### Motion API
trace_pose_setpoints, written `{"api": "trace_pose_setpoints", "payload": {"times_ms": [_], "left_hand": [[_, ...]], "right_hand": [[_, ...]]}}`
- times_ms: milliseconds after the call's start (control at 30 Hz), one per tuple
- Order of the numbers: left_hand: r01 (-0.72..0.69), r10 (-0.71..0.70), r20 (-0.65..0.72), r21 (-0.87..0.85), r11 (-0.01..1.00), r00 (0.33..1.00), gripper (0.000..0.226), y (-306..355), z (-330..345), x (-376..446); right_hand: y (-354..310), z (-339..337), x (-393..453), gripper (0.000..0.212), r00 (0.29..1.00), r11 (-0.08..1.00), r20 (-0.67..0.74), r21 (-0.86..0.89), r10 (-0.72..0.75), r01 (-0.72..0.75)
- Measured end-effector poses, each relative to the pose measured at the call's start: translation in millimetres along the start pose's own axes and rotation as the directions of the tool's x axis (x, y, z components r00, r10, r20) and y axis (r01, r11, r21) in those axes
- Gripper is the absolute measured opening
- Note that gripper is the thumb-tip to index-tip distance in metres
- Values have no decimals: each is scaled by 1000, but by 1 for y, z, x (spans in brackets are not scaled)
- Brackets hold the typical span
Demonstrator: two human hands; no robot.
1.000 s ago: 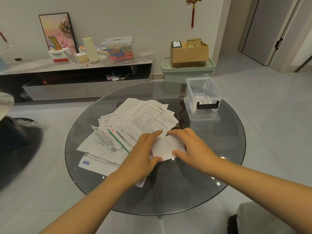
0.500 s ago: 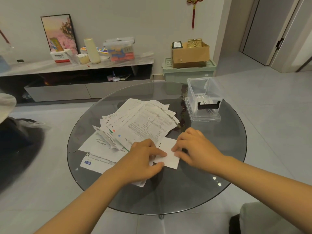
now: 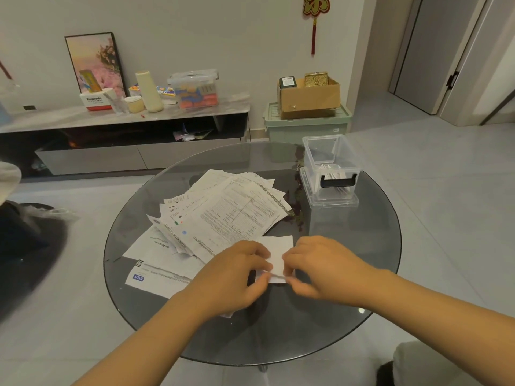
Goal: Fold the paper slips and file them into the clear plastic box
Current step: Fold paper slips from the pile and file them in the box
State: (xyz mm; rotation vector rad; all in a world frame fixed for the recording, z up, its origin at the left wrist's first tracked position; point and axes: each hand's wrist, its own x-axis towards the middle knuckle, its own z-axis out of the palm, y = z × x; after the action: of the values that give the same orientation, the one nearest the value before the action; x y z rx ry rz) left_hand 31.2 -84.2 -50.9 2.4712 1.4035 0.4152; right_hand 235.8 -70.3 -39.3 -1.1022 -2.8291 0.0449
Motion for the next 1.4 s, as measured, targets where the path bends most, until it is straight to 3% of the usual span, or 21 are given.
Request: {"api": "trace_pose_setpoints", "payload": {"times_ms": [167,300,467,667,733,867,1000,1167,1233,1300,1400], "left_hand": [[3,-1,47,-29,1000,999,61,0,-2,4],[5,-5,21,-5,1000,1000,37,0,0,7],[90,-94,-31,-127,988,995,15,-1,-2,10],[171,-192,-130,-158,973,973,5,5,0,18],[180,-198,-140,-134,975,970,16,5,2,21],[225,-247,-137,-161,961,959,45,2,4,27],[259,-284,-110,-198,945,952,57,4,6,31],[302,-329,-136,-188,935,935,71,4,8,35],[280,-296,-137,-124,952,945,59,4,6,35],[206,-213,-119,-72,976,970,34,4,6,36],[154,-154,-73,-4,988,985,19,5,6,35]], "right_hand": [[0,-10,2,22,995,995,3,42,96,-96],[6,-14,0,17,989,963,44,224,143,-149],[16,-12,3,23,978,889,107,408,180,-208],[12,-2,10,21,946,800,26,527,323,-287],[10,2,13,28,928,776,14,544,372,-319],[8,8,20,40,897,763,1,526,442,-376],[10,14,24,53,895,783,2,483,447,-392],[12,18,24,48,879,816,-89,426,468,-391],[13,18,23,37,893,859,-152,379,424,-343],[10,17,22,27,929,916,-157,284,335,-283],[8,13,19,30,968,968,-116,139,224,-207]]}}
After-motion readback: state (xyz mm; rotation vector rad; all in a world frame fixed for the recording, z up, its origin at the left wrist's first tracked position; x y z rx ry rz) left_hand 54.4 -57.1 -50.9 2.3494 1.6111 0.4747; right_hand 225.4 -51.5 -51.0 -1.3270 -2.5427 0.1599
